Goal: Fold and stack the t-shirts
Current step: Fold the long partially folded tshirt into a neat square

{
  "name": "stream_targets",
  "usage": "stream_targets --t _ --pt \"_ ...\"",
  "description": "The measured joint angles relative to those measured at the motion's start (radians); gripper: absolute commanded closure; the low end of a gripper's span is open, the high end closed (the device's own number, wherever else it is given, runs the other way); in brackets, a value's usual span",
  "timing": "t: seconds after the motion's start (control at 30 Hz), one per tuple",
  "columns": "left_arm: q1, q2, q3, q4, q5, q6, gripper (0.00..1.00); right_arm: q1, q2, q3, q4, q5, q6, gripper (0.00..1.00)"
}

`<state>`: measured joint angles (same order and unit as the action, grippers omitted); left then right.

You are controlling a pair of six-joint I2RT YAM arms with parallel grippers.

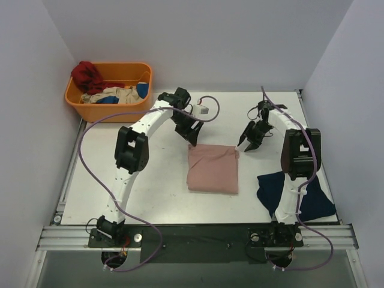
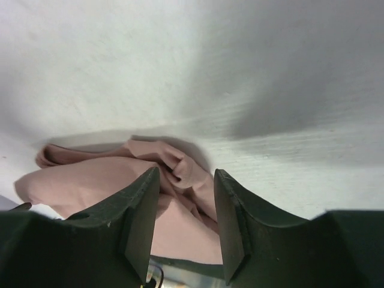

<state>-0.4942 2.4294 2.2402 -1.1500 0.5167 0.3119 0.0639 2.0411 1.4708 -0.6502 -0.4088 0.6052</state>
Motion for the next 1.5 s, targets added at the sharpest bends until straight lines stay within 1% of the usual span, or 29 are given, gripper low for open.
stream_targets --t 0.07,0.1,0.13,0.2,0.27,0.33,0.43,0.5,0.57,0.73,0.8,0.83,0.9,1.03,1.07,1.1,1.13,1.17,1.2,1.23,1.3,1.37,1.47,1.5 --pt "0.019 -0.006 -0.002 0.04 -0.008 -0.032 0.26 -0.007 -0.002 0.044 0.002 0.029 -0.008 0.61" --pt "0.029 -0.014 -0.008 0.06 -0.014 -0.045 0.29 -0.009 -0.008 0.067 0.006 0.042 -0.015 0.61" --pt "0.04 -0.027 -0.023 0.081 -0.021 -0.055 0.3 -0.009 -0.019 0.081 0.013 0.053 -0.024 0.61" --pt "0.056 -0.073 -0.076 0.12 -0.035 -0.071 0.34 -0.004 -0.066 0.081 0.034 0.079 -0.042 0.59" --pt "0.061 -0.156 -0.183 0.17 -0.04 -0.075 0.35 0.012 -0.133 0.048 0.045 0.1 -0.06 0.56" --pt "0.047 -0.248 -0.292 0.201 -0.033 -0.08 0.35 0.05 -0.212 -0.023 0.051 0.124 -0.077 0.55" --pt "0.004 -0.319 -0.37 0.229 -0.004 -0.105 0.34 0.135 -0.291 -0.131 0.051 0.146 -0.095 0.55" --pt "-0.021 -0.326 -0.404 0.275 0.005 -0.129 0.3 0.191 -0.302 -0.19 0.049 0.146 -0.099 0.55" --pt "-0.027 -0.321 -0.441 0.313 0.003 -0.15 0.28 0.216 -0.297 -0.243 0.051 0.15 -0.102 0.56" --pt "-0.008 -0.277 -0.48 0.377 -0.007 -0.187 0.26 0.197 -0.291 -0.302 0.066 0.157 -0.111 0.65" --pt "-0.006 -0.262 -0.485 0.407 -0.004 -0.201 0.27 0.191 -0.286 -0.307 0.09 0.148 -0.111 0.64" --pt "-0.006 -0.255 -0.489 0.426 -0.002 -0.209 0.28 0.19 -0.281 -0.307 0.103 0.145 -0.113 0.61" --pt "-0.006 -0.246 -0.499 0.458 0.005 -0.224 0.32 0.188 -0.272 -0.307 0.126 0.137 -0.122 0.59" --pt "-0.003 -0.243 -0.526 0.517 0.027 -0.234 0.45 0.163 -0.271 -0.305 0.179 0.102 -0.162 0.56" --pt "-0.002 -0.242 -0.531 0.525 0.032 -0.237 0.5 0.148 -0.269 -0.301 0.195 0.086 -0.171 0.56" --pt "0.001 -0.241 -0.534 0.533 0.037 -0.238 0.53 0.132 -0.264 -0.294 0.21 0.076 -0.18 0.56" --pt "0.002 -0.239 -0.534 0.537 0.04 -0.241 0.6 0.119 -0.259 -0.286 0.227 0.069 -0.19 0.56" --pt "0.003 -0.237 -0.534 0.543 0.047 -0.242 0.64 0.109 -0.253 -0.278 0.245 0.062 -0.199 0.57" --pt "0.003 -0.237 -0.535 0.546 0.052 -0.246 0.69 0.1 -0.245 -0.269 0.257 0.056 -0.209 0.56" --pt "0.004 -0.237 -0.537 0.553 0.06 -0.247 0.76 0.097 -0.233 -0.258 0.271 0.05 -0.219 0.57" --pt "0.004 -0.237 -0.541 0.566 0.074 -0.25 0.83 0.105 -0.201 -0.23 0.288 0.034 -0.24 0.6" --pt "0.004 -0.237 -0.547 0.574 0.085 -0.251 0.84 0.119 -0.171 -0.209 0.307 0.019 -0.254 0.61" --pt "0.003 -0.237 -0.551 0.579 0.091 -0.25 0.93 0.136 -0.135 -0.192 0.338 -0.003 -0.264 0.64" --pt "0.003 -0.237 -0.552 0.579 0.092 -0.249 1.0 0.141 -0.127 -0.187 0.346 -0.01 -0.264 0.7"
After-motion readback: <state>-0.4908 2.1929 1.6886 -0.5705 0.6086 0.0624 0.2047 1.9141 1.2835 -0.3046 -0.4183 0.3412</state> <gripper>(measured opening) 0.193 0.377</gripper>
